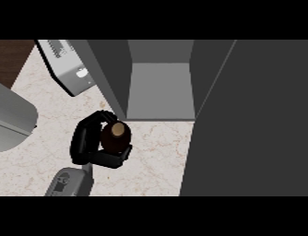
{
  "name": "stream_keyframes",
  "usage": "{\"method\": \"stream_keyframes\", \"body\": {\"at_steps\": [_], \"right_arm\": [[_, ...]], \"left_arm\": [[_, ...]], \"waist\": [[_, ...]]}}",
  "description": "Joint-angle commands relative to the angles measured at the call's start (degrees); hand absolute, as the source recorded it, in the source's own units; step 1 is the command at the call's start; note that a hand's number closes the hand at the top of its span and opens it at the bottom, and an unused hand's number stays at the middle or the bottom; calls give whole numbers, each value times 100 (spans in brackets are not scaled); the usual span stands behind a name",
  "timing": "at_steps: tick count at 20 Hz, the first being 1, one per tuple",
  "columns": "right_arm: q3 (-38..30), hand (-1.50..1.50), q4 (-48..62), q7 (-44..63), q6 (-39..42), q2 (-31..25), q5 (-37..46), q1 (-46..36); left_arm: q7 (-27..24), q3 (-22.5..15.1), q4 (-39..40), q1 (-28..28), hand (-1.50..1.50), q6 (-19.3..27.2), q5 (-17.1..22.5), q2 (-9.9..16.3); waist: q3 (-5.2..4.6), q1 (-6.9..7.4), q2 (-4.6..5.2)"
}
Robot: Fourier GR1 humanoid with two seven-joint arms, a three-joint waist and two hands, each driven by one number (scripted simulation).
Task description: Pick up the wine, place it into the cabinet and close the cabinet
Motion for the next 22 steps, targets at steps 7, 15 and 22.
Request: {"method": "stream_keyframes", "body": {"at_steps": [7,15,22], "right_arm": [[-279,-150,-384,-108,218,63,-639,460],[-438,-150,-604,591,-32,-71,-749,91],[-390,-150,-202,306,97,-19,-776,-113]], "left_arm": [[2030,-1186,-2006,-313,150,1407,557,-25],[3250,-1567,-1863,-1756,150,2897,422,-25],[3331,-864,-1061,-2669,150,2906,427,14]], "waist": [[0,-21,31],[-1,-114,25],[-5,-63,41]]}}
